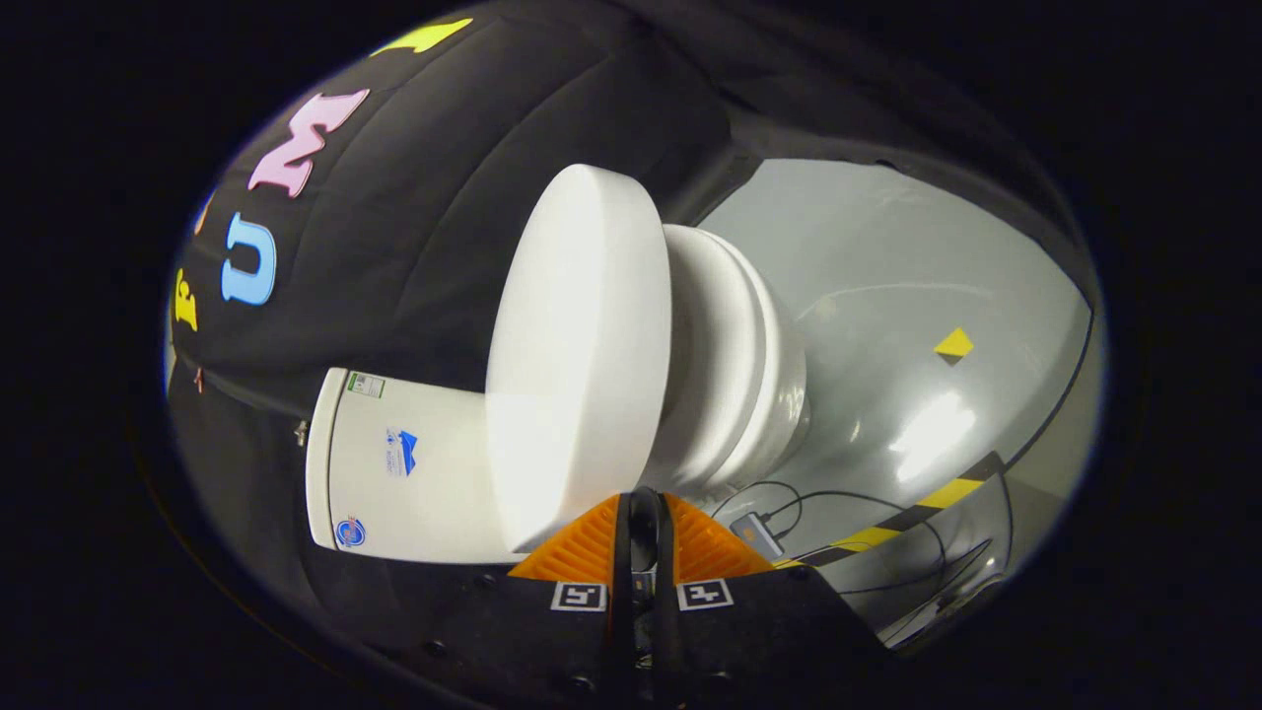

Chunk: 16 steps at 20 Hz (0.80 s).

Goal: Open the toilet lid.

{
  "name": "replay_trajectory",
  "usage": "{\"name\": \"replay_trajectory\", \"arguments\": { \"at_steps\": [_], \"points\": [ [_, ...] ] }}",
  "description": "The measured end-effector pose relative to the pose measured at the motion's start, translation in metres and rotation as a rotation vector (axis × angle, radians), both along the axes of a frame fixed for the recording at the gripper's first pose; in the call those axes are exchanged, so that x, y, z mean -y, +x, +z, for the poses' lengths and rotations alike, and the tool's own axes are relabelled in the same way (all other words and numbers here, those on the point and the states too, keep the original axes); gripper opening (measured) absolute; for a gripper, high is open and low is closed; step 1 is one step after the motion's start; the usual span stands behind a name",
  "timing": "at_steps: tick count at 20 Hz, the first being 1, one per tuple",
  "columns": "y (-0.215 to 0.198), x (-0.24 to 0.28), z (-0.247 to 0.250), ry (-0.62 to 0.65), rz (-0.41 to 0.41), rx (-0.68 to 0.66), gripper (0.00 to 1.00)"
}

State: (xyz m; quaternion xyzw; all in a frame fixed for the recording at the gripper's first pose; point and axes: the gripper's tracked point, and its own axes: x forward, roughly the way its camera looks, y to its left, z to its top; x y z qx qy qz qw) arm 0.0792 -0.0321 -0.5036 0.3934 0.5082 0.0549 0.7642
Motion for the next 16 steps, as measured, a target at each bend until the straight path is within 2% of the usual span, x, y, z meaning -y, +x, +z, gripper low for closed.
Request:
{"name": "replay_trajectory", "arguments": {
  "at_steps": [8,12,16],
  "points": [
    [0.009,-0.024,0.088,-0.258,-0.052,0.068,0.09],
    [0.007,-0.044,0.121,-0.409,-0.045,0.122,0.08],
    [0.008,-0.066,0.145,-0.470,-0.064,0.146,0.08]
  ]
}}
